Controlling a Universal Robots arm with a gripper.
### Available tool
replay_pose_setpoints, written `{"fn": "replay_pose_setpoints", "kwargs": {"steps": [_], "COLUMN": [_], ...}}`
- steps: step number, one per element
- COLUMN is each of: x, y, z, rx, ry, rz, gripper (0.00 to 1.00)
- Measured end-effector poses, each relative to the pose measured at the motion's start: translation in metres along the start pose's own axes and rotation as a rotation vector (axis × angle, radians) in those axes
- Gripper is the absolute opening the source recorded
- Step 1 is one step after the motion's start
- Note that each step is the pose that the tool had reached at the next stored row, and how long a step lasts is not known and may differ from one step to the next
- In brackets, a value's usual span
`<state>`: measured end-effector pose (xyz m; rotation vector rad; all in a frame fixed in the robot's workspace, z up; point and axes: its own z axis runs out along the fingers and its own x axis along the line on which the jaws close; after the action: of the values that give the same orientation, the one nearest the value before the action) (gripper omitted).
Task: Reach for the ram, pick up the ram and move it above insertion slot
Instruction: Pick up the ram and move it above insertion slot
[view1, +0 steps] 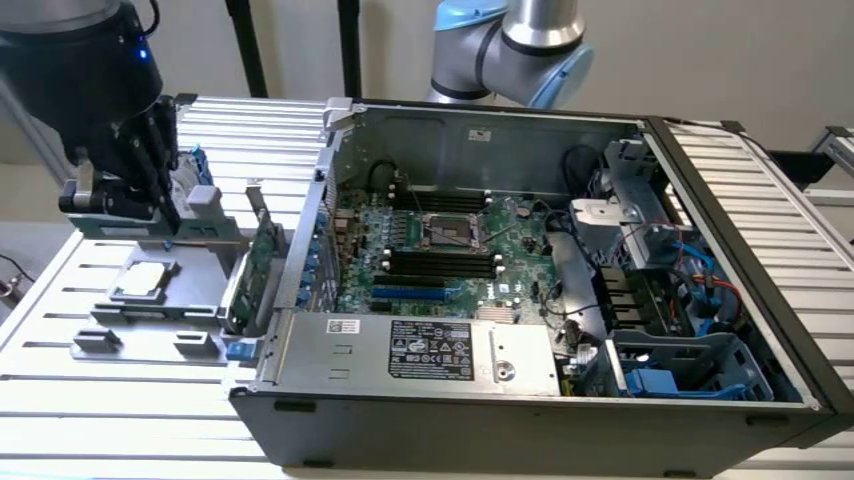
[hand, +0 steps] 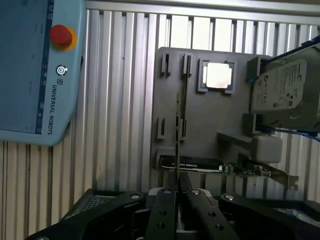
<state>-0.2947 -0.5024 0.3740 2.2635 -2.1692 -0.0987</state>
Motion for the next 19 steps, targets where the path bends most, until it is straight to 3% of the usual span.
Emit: {"fn": "replay_pose_setpoints", "kwargs": {"steps": [12, 19], "x": [0.0, 0.001], "y": [-0.0431, -0.0736], "z": [-0.0201, -0.0261], "rx": [-0.0028, -0.0026], "ry": [-0.0115, -0.0251], "rz": [-0.001, -0.002], "gripper": [0.13, 0.13]}}
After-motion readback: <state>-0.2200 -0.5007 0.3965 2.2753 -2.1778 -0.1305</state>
